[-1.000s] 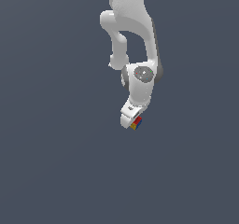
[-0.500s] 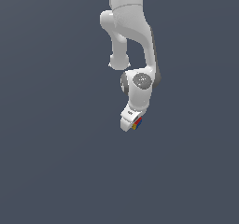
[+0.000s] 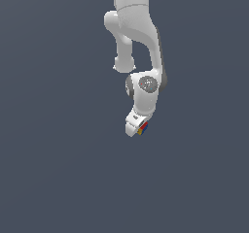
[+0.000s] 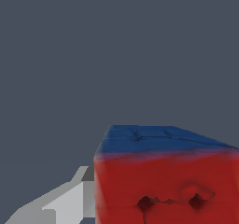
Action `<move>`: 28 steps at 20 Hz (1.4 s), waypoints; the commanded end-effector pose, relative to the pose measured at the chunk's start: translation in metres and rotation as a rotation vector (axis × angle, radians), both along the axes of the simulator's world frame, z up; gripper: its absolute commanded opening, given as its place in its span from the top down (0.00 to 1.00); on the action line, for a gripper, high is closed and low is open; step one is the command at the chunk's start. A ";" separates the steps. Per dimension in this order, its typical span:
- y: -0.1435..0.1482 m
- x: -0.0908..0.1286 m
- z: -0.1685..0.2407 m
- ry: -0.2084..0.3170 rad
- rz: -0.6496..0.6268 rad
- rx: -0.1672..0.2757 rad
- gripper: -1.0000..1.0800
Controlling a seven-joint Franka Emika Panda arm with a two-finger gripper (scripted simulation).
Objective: Pick up the object and move it to a goal position.
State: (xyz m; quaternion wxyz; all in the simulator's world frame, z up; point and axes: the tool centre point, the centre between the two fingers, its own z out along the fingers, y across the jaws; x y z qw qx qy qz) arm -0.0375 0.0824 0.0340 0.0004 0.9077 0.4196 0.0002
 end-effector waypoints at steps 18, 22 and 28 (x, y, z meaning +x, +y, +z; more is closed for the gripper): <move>-0.033 0.035 0.087 0.000 0.001 0.002 1.00; -0.047 0.050 0.125 0.001 0.001 0.002 1.00; -0.068 0.074 0.181 0.001 0.002 0.003 1.00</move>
